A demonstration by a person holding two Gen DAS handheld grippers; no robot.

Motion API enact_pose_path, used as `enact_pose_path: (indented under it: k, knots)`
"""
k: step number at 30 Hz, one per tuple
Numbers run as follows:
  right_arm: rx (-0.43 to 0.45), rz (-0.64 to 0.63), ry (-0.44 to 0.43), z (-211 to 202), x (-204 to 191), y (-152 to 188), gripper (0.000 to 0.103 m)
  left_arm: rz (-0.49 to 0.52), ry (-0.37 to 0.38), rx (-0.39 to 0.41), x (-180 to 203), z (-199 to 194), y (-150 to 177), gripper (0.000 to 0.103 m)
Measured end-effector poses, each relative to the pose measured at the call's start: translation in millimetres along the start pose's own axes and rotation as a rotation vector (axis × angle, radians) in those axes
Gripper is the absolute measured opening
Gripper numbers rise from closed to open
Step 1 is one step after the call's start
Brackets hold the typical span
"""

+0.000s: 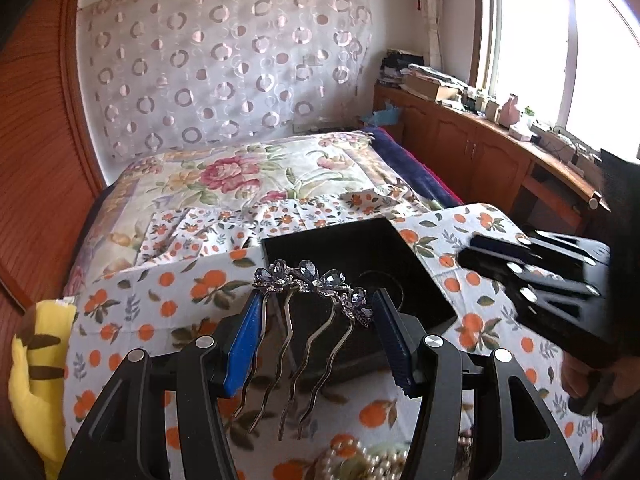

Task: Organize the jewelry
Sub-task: 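Lower the hair comb into the black box and open the left gripper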

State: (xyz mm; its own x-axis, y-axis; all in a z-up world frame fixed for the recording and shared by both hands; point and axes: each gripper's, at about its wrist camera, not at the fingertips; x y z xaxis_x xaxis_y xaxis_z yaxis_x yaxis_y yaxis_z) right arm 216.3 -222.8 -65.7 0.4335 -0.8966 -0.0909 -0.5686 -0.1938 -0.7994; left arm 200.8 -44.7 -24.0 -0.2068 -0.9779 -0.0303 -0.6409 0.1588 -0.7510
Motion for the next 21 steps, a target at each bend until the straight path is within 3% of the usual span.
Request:
enact_pose_path:
  k: [11, 21]
  knots:
    - [0.006, 0.046, -0.006, -23, 18, 36, 0.022, 0.026, -0.004, -0.047, 20, 37, -17, 0.053]
    - [0.017, 0.037, 0.003, -33, 16, 45, 0.022, 0.046, -0.018, -0.019, 25, 31, -28, 0.061]
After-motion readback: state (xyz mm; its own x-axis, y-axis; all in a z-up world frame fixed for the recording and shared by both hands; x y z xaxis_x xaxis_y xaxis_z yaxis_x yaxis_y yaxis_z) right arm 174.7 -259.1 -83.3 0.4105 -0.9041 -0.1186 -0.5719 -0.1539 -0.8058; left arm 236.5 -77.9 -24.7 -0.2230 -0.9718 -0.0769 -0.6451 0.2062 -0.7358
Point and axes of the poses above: each gripper's, at about its wrist camera, not at the fingertips, and z roughly the way its jaws point, x to its right, y to its underside, and after that the axes turned 3 degrees about -y, right-handed
